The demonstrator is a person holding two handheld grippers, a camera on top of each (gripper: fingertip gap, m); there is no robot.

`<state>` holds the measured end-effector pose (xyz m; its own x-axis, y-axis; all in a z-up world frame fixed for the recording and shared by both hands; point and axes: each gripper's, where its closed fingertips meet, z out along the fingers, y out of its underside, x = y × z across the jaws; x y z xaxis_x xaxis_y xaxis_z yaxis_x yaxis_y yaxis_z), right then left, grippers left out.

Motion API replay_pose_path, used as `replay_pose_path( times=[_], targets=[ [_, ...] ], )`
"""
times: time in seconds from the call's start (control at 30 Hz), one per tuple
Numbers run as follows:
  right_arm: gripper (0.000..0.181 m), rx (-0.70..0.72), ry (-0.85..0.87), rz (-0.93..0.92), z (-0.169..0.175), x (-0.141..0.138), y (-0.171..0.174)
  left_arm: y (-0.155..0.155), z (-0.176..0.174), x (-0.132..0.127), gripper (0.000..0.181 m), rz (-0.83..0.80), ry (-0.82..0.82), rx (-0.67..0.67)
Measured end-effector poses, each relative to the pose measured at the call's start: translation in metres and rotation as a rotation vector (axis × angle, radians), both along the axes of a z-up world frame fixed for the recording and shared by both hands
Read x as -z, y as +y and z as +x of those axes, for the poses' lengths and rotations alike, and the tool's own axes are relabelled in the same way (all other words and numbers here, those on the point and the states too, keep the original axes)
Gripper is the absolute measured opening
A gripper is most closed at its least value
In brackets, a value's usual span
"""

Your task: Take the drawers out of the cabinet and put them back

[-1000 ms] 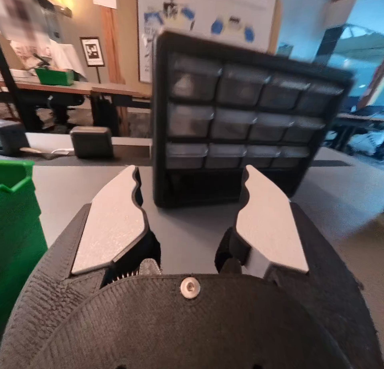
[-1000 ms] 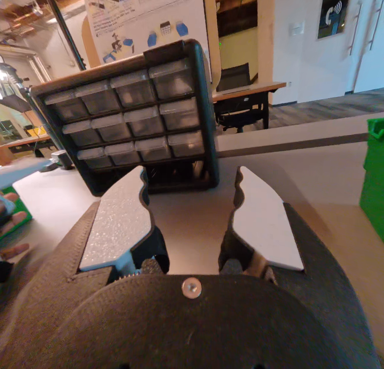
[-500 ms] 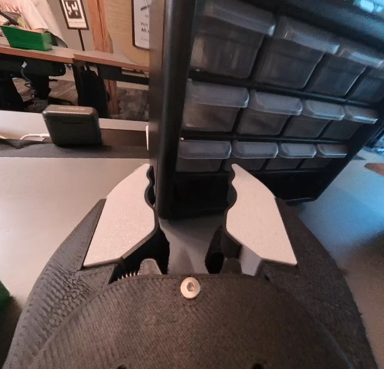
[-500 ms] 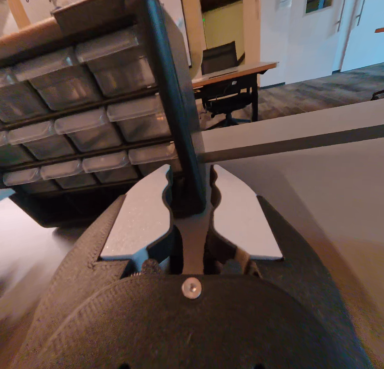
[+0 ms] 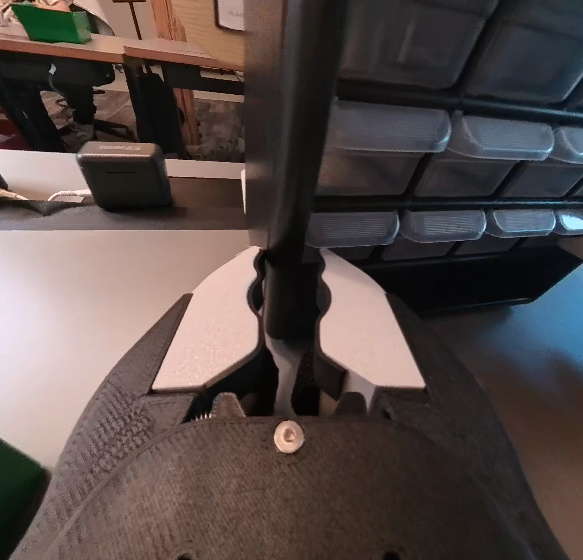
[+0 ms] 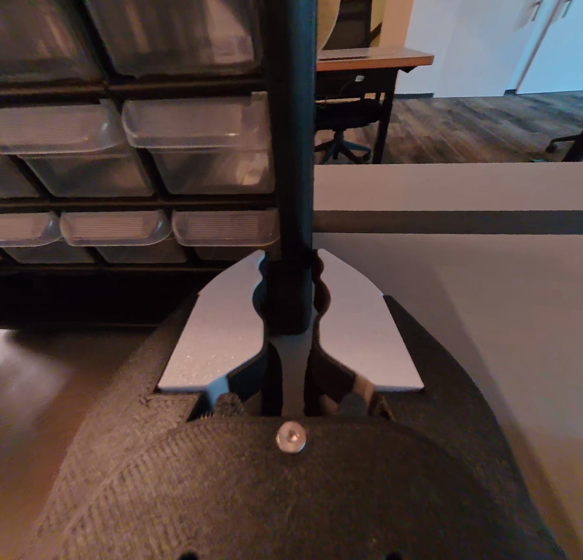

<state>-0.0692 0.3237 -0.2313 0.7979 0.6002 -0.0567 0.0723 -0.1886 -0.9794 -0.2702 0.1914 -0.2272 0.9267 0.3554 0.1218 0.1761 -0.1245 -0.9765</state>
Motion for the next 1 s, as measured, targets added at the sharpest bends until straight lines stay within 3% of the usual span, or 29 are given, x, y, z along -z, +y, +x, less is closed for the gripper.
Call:
replay_pose_path(
  times=[0.03,0.5,1.0],
  targets=[
    [0.017,0.03,0.003,-0.004,0.004,0.0,0.003,-0.002,-0.002,0.0,0.022,0.013,-0.018,-0.006],
    [0.016,0.048,-0.029,0.051,0.018,-0.001,-0.019,-0.022,0.008,0.0,0.018,-0.055,0.164,-0.032],
    [0.016,0.056,-0.052,0.067,0.07,-0.001,-0.073,-0.077,0.062,0.002,0.02,-0.094,0.266,0.05]
  ],
)
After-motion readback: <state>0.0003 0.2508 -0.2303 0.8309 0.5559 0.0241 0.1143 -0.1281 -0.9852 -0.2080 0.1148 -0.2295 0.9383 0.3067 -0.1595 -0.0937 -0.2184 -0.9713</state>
